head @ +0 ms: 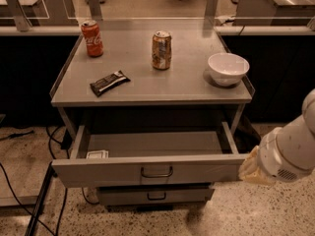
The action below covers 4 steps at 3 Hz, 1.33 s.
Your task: Close top drawer
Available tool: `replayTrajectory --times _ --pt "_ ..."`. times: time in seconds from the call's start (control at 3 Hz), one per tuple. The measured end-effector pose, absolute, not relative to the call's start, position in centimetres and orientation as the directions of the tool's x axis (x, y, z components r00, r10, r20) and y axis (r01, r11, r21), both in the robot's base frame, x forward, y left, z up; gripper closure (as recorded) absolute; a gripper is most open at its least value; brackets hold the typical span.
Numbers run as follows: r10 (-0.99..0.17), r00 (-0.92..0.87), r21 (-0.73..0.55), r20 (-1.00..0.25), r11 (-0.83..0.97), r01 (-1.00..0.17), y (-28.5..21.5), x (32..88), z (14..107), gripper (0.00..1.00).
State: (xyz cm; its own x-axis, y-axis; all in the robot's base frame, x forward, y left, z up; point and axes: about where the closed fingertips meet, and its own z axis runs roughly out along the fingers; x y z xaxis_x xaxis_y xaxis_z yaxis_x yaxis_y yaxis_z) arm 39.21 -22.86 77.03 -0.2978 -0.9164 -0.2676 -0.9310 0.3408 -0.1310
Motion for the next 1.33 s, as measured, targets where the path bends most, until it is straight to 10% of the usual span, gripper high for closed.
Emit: replayTrajectory --times 1.33 --pt "-0.904 -0.219 -0.133 -0.367 0.284 -0.950 -21.4 38.5 66.1 1.00"
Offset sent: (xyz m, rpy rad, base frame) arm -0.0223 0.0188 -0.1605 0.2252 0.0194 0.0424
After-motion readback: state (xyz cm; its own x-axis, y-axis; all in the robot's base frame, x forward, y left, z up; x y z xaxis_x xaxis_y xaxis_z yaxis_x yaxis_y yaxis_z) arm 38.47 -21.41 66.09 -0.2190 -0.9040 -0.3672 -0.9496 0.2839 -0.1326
